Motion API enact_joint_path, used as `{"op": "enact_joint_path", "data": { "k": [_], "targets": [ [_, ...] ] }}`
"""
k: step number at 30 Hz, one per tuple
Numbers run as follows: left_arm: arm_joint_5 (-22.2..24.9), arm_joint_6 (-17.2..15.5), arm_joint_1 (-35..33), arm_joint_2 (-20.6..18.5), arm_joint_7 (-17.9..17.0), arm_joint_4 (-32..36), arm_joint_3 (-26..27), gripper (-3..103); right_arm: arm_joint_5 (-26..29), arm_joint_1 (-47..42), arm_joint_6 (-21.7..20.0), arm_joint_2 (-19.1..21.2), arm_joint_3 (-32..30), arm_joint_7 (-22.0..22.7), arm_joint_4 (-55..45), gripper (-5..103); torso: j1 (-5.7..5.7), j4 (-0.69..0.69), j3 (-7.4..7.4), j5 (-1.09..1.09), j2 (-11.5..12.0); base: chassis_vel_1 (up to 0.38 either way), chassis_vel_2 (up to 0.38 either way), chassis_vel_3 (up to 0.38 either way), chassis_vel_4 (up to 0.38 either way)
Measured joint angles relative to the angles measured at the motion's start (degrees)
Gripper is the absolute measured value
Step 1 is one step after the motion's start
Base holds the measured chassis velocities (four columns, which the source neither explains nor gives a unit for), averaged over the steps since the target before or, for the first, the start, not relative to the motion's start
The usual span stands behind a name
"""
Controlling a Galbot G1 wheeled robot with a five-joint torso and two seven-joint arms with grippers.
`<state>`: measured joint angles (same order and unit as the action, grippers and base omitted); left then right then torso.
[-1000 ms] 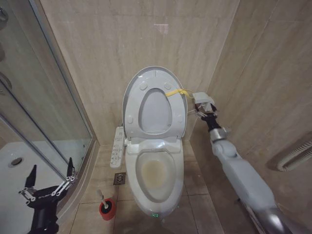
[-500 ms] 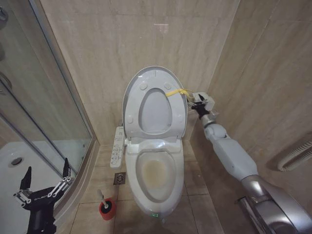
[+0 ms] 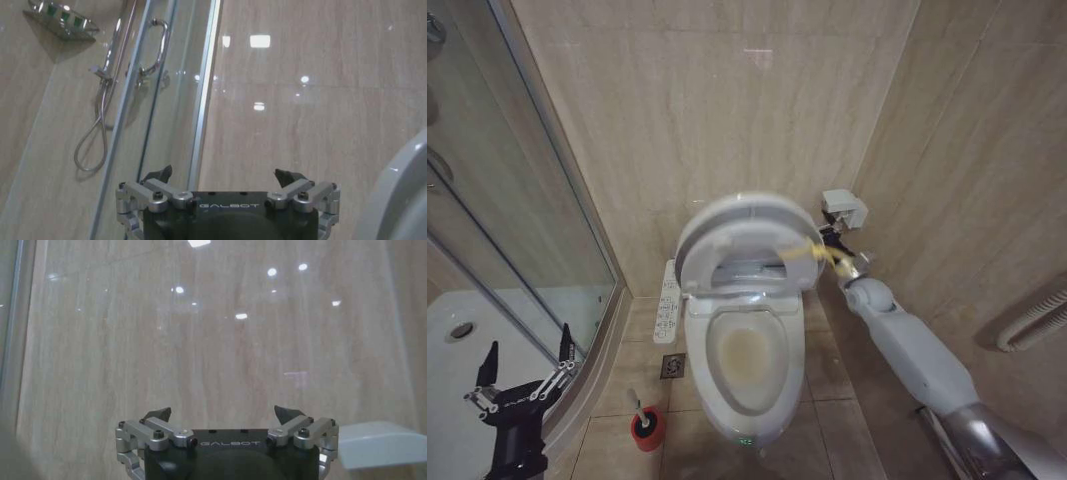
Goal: Open the toilet lid, clean the toilet bowl with a toilet brush, close the toilet lid, and flush.
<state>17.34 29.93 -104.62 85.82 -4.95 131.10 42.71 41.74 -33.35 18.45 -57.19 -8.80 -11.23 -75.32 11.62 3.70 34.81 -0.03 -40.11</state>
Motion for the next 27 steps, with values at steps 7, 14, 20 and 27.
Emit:
{"op": "enact_joint_path", "data": {
  "k": [7, 14, 20, 27],
  "targets": [
    [-0.8, -0.1, 0.8, 0.2, 0.0, -1.5, -1.2, 100, 0.1, -8.6, 4.1, 4.0, -3.8, -1.0, -6.4, 100, 0.0, -0.01, -0.01, 0.0, 0.0, 0.0, 0.0, 0.0, 0.0],
    [-1.6, -0.1, 1.4, 0.7, 0.0, -3.2, -2.9, 100, 1.5, -18.9, 7.7, 7.3, -6.6, -2.7, -13.3, 100, 0.0, 0.0, -0.01, 0.0, 0.0, 0.0, 0.0, 0.0, 0.0],
    [-1.9, 0.0, 1.6, 0.9, -0.1, -3.6, -3.5, 100, 1.5, -24.5, 9.6, 7.3, -8.0, -3.5, -18.0, 100, 0.0, 0.05, -0.01, 0.01, 0.0, 0.0, 0.0, 0.0, 0.0],
    [-1.6, 0.1, 1.8, 0.4, -0.6, -4.4, -2.6, 100, -0.7, -29.3, 12.3, 6.2, -7.7, -4.5, -20.4, 100, 0.0, 0.05, 0.0, 0.03, 0.0, 0.0, 0.0, 0.0, 0.0]
  ]
}}
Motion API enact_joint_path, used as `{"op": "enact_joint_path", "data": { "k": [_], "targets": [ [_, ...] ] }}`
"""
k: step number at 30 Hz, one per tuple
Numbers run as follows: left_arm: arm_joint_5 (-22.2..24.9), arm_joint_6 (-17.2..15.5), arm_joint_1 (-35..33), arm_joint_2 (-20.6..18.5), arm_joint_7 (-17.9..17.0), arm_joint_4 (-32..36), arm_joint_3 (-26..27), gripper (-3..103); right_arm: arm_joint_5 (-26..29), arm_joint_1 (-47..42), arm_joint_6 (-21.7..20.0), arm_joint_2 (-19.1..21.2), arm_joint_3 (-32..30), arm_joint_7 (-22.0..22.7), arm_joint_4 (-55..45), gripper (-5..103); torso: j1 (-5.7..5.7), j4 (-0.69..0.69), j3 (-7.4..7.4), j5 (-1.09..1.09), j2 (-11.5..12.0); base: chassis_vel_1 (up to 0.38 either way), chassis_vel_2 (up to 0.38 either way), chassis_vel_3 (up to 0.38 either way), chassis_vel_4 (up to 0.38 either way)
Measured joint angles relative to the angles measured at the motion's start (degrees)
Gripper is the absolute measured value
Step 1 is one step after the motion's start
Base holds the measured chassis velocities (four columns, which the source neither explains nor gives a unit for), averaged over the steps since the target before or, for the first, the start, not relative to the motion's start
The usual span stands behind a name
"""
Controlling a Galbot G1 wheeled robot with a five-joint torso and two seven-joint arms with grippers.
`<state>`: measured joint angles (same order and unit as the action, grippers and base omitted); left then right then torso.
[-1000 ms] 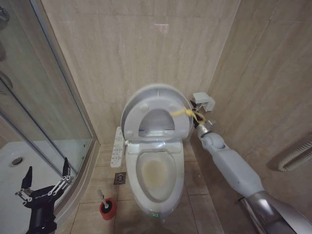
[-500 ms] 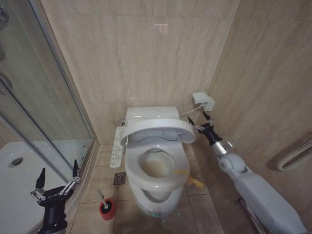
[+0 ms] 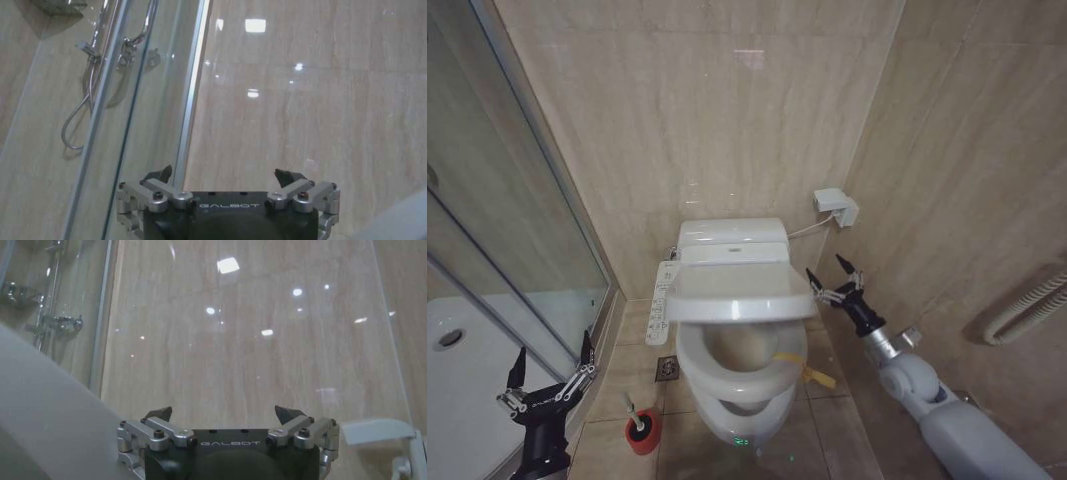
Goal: Open the toilet lid, clean the toilet bowl with a toilet brush, close the toilet lid, and flush.
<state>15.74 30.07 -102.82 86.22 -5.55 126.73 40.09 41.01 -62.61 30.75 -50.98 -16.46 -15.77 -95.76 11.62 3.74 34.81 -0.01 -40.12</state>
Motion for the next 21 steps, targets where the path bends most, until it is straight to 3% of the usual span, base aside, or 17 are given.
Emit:
{"op": "enact_joint_path", "data": {
  "k": [7, 21],
  "targets": [
    [0.0, 0.0, 0.1, 0.0, 0.0, -0.2, 0.0, 100, -1.2, 0.8, 0.7, -0.2, -0.2, -0.1, 0.4, 100, 0.0, -0.05, 0.0, -0.01, 0.0, 0.0, 0.0, 0.0, 0.0],
    [-0.6, 0.4, 0.0, 0.9, 0.0, -0.6, -0.6, 100, -1.3, 3.9, -0.2, 4.4, -0.1, 0.8, -4.4, 100, 0.01, -0.17, 0.01, -0.03, 0.0, 0.016, 0.004, 0.005, 0.001]
  ]
}}
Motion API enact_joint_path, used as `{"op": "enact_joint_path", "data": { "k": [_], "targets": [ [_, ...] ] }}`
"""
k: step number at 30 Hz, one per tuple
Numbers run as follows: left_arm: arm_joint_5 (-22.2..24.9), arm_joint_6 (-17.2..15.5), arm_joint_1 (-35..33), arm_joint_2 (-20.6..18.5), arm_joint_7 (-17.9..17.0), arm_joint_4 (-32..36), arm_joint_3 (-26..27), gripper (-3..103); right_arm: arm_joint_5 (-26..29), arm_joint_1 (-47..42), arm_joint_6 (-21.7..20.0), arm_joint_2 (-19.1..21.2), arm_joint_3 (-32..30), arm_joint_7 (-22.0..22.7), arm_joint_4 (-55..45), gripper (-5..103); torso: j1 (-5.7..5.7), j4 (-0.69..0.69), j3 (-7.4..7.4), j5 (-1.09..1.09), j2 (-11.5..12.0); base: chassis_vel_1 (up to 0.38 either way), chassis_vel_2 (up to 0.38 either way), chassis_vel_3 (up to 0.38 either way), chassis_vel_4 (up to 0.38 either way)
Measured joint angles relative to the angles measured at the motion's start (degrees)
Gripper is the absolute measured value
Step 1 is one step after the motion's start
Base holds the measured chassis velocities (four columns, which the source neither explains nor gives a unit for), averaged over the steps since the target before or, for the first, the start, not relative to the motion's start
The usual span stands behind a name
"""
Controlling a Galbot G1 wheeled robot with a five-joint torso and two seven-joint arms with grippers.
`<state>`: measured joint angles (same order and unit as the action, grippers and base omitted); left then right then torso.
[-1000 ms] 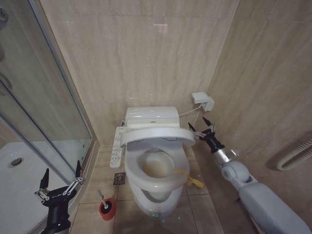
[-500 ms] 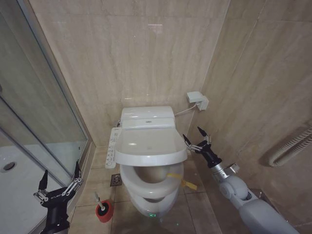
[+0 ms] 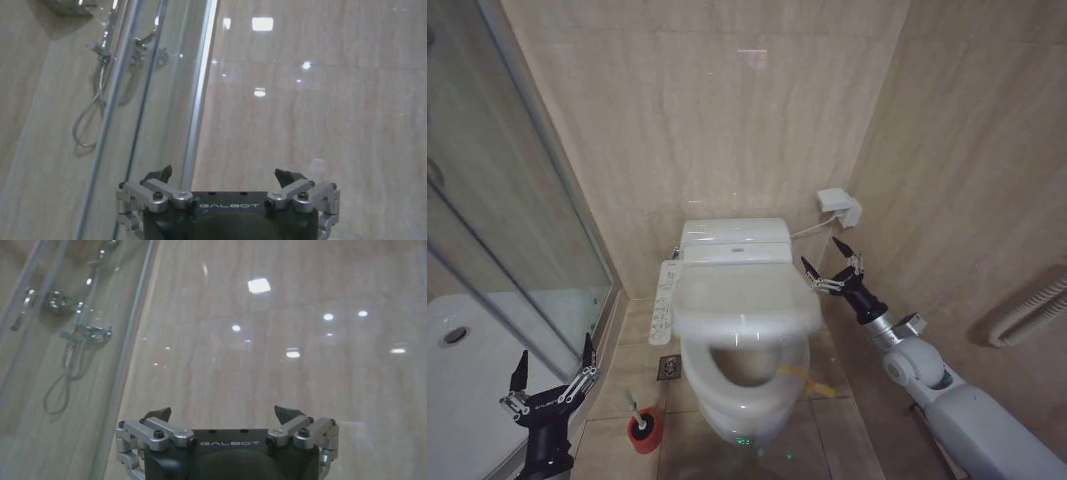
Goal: Open the toilet lid, clean the toilet bowl with a toilet brush, close the toilet lid, and flush.
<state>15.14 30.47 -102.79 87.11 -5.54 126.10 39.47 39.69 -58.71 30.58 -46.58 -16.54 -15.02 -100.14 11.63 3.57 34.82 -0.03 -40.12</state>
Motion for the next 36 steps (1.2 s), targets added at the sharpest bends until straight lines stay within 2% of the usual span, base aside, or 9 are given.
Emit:
{"op": "enact_joint_path", "data": {
  "k": [6, 13, 20, 26, 36],
  "targets": [
    [-0.1, 0.0, 0.1, 0.3, 0.0, 0.0, 0.1, 100, 0.2, -0.7, 0.0, -0.3, 0.5, 0.1, -1.9, 100, 0.0, 0.09, 0.0, 0.0, 0.0, 0.005, 0.01, 0.004, 0.004],
    [-0.6, 0.1, 0.0, 0.9, 0.0, 0.0, -0.1, 100, -1.5, -5.4, 0.7, -1.7, 3.4, 0.1, -5.3, 100, 0.0, 0.11, -0.01, 0.01, 0.0, 0.0, 0.0, 0.0, 0.0],
    [-0.6, 0.3, -0.2, 1.2, 0.0, 0.2, 0.2, 100, -6.6, -9.8, 3.5, -6.2, 6.5, -0.4, -3.5, 100, 0.0, 0.11, -0.01, 0.02, 0.0, 0.0, 0.0, 0.0, 0.0],
    [-0.6, 0.4, -0.2, 1.5, 0.0, 0.4, 0.2, 100, -11.0, -11.0, 6.1, -12.9, 6.3, -0.8, 3.6, 100, 0.0, 0.11, -0.01, 0.01, 0.0, 0.0, 0.0, 0.0, 0.0],
    [-1.0, 0.4, 0.3, 1.7, 0.0, -0.4, -0.7, 100, -13.4, -10.8, 6.0, -19.6, 3.6, 0.2, 10.5, 100, 0.0, 0.11, -0.01, 0.02, 0.0, 0.0, 0.0, 0.0, 0.0]
  ]
}}
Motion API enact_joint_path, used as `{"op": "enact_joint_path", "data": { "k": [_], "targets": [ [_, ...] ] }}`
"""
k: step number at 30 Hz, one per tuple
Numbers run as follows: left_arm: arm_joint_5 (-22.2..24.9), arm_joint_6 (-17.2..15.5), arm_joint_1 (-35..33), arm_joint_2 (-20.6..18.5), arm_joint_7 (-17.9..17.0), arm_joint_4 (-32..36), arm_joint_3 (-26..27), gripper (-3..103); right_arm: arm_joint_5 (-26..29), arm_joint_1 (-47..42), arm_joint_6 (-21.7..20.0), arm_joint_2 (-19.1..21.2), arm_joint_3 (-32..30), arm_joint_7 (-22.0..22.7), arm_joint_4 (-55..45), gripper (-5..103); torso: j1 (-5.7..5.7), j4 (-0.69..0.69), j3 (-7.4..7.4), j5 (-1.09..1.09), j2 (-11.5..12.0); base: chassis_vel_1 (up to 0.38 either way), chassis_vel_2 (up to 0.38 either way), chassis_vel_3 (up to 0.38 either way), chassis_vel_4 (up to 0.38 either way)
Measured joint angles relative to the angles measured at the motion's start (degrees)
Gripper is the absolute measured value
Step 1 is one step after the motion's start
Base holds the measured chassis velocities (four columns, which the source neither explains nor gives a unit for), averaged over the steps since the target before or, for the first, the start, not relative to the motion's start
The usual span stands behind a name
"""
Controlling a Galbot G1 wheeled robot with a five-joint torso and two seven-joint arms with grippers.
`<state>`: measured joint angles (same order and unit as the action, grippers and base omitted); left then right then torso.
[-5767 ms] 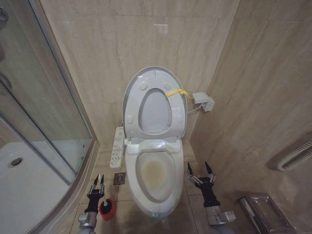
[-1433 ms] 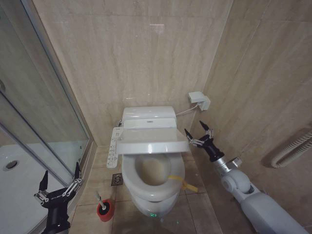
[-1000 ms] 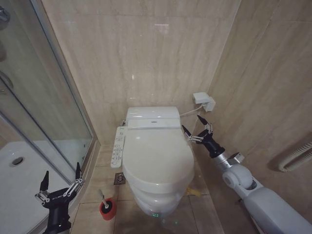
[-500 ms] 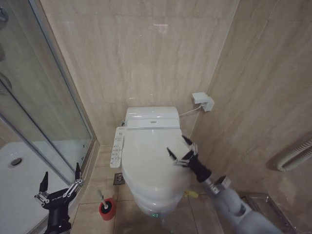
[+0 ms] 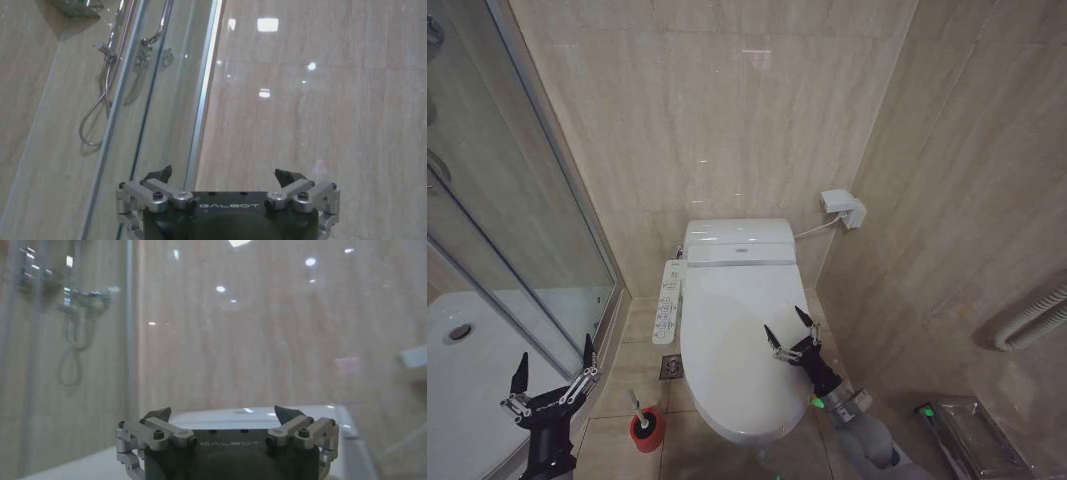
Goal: Open the toilet lid, clean the toilet bowl with a toilet brush, close the toilet lid, and flush.
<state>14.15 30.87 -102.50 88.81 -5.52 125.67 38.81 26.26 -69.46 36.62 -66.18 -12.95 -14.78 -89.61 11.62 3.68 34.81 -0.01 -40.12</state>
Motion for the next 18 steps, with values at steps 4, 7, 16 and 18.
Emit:
{"op": "enact_joint_path", "data": {
  "k": [4, 7, 16, 18],
  "targets": [
    [0.0, 0.0, 0.2, -0.1, 0.0, -0.1, -0.3, 100, -0.9, 0.5, -0.2, -2.3, -2.4, 0.8, 2.0, 100, 0.0, -0.01, 0.01, -0.01, 0.0, 0.0, 0.0, 0.0, 0.0],
    [0.0, 0.0, 0.6, -0.5, 0.0, -0.6, -0.3, 100, -0.8, 0.5, -0.8, -4.1, -4.7, 1.8, 2.3, 100, 0.0, -0.01, 0.01, 0.0, 0.0, 0.0, 0.0, 0.0, 0.0],
    [0.3, 0.0, 1.3, -0.8, -0.1, -1.3, -0.8, 100, -2.9, -0.6, -0.4, -5.5, -6.6, 2.5, 4.7, 100, 0.0, 0.0, 0.0, 0.0, 0.0, 0.0, 0.0, 0.0, 0.0],
    [0.3, 0.1, 1.3, -0.9, -0.1, -1.5, -1.0, 100, -3.9, -0.7, 0.1, -5.6, -6.4, 2.5, 5.8, 100, 0.0, 0.0, 0.0, 0.0, 0.0, 0.0, 0.0, 0.0, 0.0]
  ]
}}
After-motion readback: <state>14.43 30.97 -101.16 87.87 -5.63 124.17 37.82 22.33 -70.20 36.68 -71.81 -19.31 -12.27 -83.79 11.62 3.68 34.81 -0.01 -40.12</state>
